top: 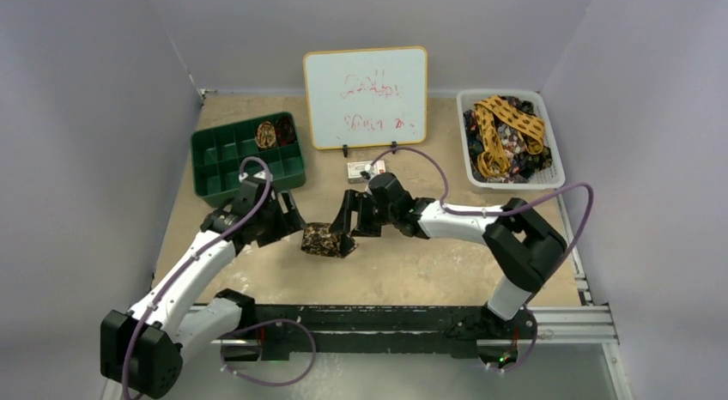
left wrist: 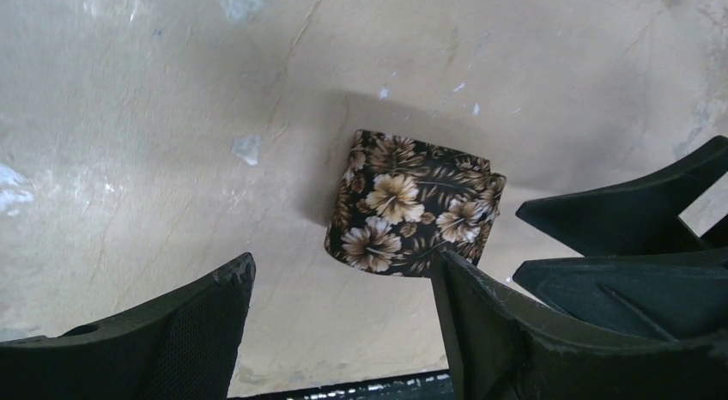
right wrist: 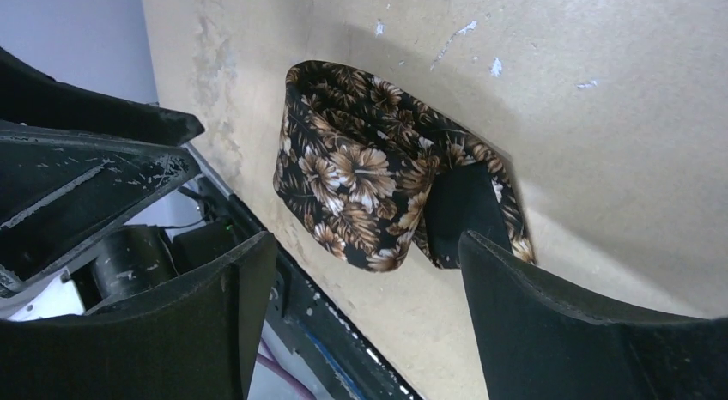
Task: Roll the ties
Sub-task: Roll the tie at the center of the board.
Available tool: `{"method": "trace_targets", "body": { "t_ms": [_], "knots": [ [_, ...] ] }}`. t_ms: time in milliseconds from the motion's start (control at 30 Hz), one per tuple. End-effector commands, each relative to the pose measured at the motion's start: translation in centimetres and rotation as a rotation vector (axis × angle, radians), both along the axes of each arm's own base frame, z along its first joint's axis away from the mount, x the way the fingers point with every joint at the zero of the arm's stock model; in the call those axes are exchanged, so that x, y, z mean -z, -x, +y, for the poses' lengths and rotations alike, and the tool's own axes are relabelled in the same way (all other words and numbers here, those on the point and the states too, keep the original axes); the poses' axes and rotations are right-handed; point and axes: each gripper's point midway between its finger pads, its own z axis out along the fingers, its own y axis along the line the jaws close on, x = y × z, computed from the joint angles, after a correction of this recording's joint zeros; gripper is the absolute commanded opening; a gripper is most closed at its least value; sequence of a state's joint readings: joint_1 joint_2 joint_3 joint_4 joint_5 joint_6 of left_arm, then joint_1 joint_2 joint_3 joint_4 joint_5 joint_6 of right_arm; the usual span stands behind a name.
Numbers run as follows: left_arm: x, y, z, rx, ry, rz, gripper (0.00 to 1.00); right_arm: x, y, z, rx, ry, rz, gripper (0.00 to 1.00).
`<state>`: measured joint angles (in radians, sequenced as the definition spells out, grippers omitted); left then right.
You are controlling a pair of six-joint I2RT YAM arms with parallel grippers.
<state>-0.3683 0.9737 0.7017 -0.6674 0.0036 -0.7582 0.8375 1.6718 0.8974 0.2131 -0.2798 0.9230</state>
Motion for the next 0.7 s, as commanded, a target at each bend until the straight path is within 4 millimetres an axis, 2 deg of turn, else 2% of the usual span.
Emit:
{"method": "trace_targets", "body": {
  "t_ms": [0,300,433,667],
  "knots": [
    [-0.7,-0.1,-1.1,0.024,0.168,-0.011,0.73,-1.4,0.0,2.1,-0.09,-0.067,-0.015,0.81],
    [0.9,-0.2,-0.5,-0.027,0.216,0.042,0.73,1.3,0.4,2.7,-0.208,0.015,0.019,0.69],
    [1.8,0.0,-0.9,-0.023,0.241,0.062,0.73,2.9,0.9,1.8,-0.21,0.069,0.052,0.61],
    [2.7,0.4,-2.3,0.032,0.319,0.061,0.72,5.2,2.0,0.1,-0.183,0.119,0.105,0.53]
  ]
}}
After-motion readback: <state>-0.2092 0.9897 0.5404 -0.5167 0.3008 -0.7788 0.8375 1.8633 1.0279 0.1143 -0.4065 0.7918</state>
